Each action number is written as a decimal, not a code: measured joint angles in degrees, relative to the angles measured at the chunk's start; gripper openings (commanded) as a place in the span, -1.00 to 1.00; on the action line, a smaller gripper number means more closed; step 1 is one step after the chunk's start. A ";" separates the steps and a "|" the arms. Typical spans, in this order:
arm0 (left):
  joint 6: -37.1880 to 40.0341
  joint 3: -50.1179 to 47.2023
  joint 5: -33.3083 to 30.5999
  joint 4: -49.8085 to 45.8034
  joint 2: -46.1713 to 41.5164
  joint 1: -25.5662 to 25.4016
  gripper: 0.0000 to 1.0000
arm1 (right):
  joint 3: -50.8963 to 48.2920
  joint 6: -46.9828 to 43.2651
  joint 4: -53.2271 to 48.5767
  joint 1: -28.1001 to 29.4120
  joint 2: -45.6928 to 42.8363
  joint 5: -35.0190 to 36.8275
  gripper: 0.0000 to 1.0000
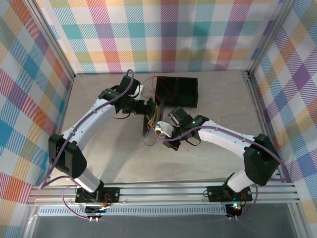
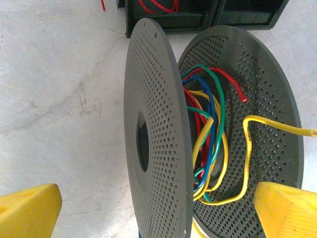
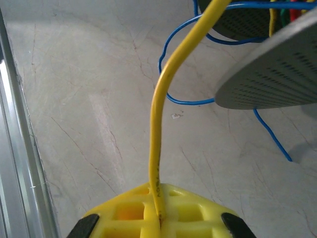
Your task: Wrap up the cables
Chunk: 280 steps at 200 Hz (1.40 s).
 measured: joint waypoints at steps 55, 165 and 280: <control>0.35 1.68 -0.02 -0.09 2.75 0.00 0.78 | 0.00 -0.20 -0.44 -0.76 0.87 -0.46 -1.00; 1.29 6.58 0.37 -2.19 9.20 0.00 0.09 | 0.02 -0.20 -0.42 -0.76 1.11 -1.60 -1.00; 1.73 9.20 -0.17 -4.52 11.37 -0.09 -1.00 | 0.46 -0.13 0.22 -0.83 3.17 -2.40 -1.00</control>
